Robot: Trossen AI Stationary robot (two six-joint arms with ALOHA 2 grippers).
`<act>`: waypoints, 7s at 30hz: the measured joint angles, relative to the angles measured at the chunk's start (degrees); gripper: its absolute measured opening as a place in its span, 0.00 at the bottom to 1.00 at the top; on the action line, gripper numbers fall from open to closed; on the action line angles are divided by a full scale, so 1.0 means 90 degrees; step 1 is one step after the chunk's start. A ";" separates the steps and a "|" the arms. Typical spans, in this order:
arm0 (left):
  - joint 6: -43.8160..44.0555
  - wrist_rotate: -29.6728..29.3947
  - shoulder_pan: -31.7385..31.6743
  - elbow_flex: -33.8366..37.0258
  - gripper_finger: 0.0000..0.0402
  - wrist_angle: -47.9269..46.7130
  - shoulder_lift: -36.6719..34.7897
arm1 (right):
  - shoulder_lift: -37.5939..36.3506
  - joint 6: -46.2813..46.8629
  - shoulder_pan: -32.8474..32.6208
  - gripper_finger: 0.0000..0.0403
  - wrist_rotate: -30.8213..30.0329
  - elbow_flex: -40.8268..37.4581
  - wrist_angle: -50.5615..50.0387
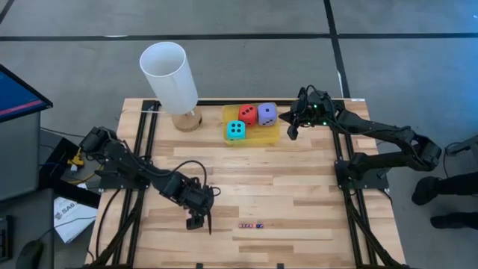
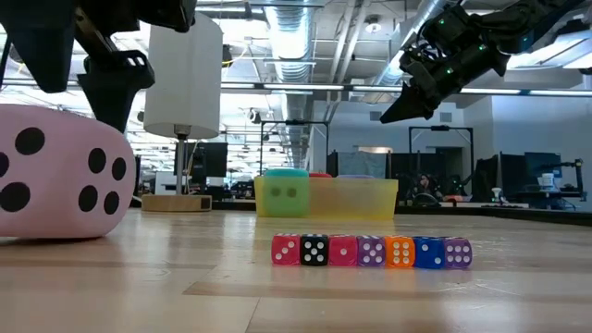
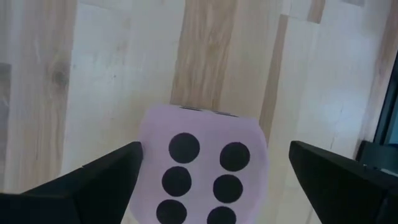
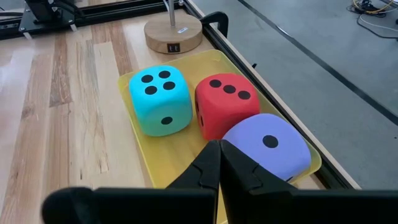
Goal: Pick & Place Dice
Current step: Put the big pink dice into the yellow bin
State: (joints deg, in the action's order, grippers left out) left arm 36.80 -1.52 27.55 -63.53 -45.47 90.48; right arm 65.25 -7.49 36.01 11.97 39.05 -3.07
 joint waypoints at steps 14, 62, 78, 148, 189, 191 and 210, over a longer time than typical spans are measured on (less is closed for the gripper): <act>0.0012 -0.0013 -0.0013 0.0000 0.99 0.0009 0.0000 | 0.0000 -0.0049 0.0000 0.00 -0.0002 0.0000 0.0002; -0.0058 -0.0666 0.0514 0.0345 0.99 -0.0051 0.0015 | 0.0002 -0.0049 0.0000 0.00 0.0000 0.0000 -0.0005; 0.0136 -0.0644 0.0500 0.0369 0.99 0.0238 -0.0211 | 0.0002 -0.0053 0.0000 0.00 -0.0001 0.0000 -0.0004; -0.0985 -0.1382 0.0529 0.0865 0.99 0.2015 -0.0199 | 0.0002 -0.0062 0.0000 0.00 0.0000 0.0000 -0.0255; -0.4208 -0.1625 -0.4398 0.0843 0.99 0.7113 -0.0223 | 0.0002 -0.0403 0.0017 0.00 -0.0002 0.0000 0.0285; -0.4206 -0.1623 -0.4459 0.0843 0.99 0.7113 -0.0223 | 0.0002 -0.0403 0.0017 0.00 -0.0004 0.0000 0.0317; -0.4224 -0.1627 -0.4488 0.0843 0.99 0.7188 -0.0223 | 0.0002 -0.0383 -0.0004 0.00 -0.0003 -0.0002 0.0253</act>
State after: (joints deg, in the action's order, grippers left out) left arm -1.22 -16.16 -12.84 -55.94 19.23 88.47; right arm 65.28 -10.94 35.97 11.94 39.03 -0.80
